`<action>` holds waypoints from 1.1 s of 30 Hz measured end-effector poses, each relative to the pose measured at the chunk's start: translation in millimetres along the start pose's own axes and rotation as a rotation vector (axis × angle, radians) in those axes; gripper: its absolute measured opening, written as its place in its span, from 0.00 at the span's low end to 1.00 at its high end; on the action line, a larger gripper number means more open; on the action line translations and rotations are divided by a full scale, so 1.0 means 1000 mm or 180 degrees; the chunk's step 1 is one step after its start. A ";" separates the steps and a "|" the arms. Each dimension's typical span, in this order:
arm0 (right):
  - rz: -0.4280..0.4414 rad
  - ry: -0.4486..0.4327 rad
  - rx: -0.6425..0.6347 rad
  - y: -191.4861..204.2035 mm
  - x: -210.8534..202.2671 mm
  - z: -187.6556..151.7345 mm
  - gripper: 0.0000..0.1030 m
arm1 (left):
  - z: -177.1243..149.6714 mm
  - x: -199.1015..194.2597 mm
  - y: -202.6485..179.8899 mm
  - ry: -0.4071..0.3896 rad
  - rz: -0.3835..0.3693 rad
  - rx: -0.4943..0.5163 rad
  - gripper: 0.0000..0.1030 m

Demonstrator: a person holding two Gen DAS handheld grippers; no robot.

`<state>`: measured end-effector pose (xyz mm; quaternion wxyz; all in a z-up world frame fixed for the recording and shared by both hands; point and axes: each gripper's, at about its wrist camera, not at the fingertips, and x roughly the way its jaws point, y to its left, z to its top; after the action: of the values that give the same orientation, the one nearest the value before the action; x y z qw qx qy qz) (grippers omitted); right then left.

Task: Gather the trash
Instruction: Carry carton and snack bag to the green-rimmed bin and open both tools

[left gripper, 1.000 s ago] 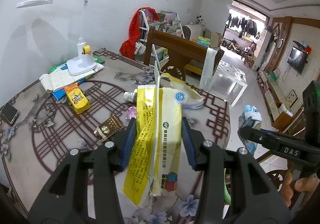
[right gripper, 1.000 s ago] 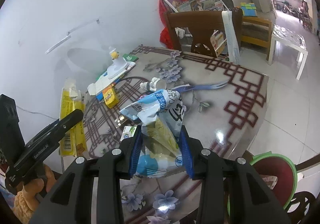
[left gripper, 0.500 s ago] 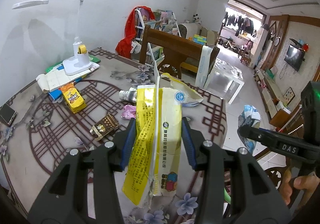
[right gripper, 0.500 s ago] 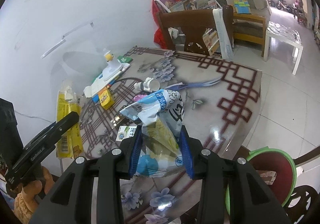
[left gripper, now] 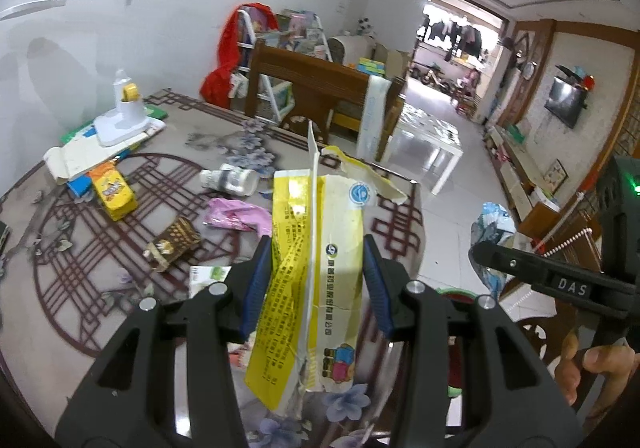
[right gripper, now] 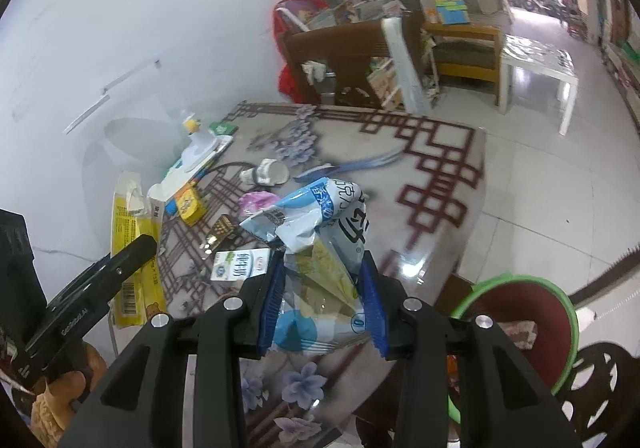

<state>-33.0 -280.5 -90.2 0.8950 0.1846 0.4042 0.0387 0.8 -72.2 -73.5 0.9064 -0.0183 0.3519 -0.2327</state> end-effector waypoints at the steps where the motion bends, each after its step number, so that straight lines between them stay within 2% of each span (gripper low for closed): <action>1: -0.0029 -0.0009 0.0038 -0.004 -0.002 -0.002 0.36 | -0.001 0.002 -0.004 0.0017 -0.0034 0.0018 0.41; 9: -0.0284 -0.0108 0.0335 -0.044 -0.027 -0.014 0.36 | -0.003 0.022 -0.043 0.0160 -0.0347 0.0209 0.41; 23: -0.0619 -0.0154 0.0992 -0.141 -0.054 -0.035 0.36 | -0.012 0.052 -0.133 0.0445 -0.0794 0.0646 0.42; 33: -0.0747 -0.0190 0.1236 -0.181 -0.082 -0.052 0.37 | -0.025 0.088 -0.192 0.0757 -0.1119 0.0848 0.42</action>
<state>-141.0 -451.0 -129.2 0.8526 0.3061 0.3961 -0.1497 -36.9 -278.0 -110.0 0.7987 0.0679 0.4137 -0.4317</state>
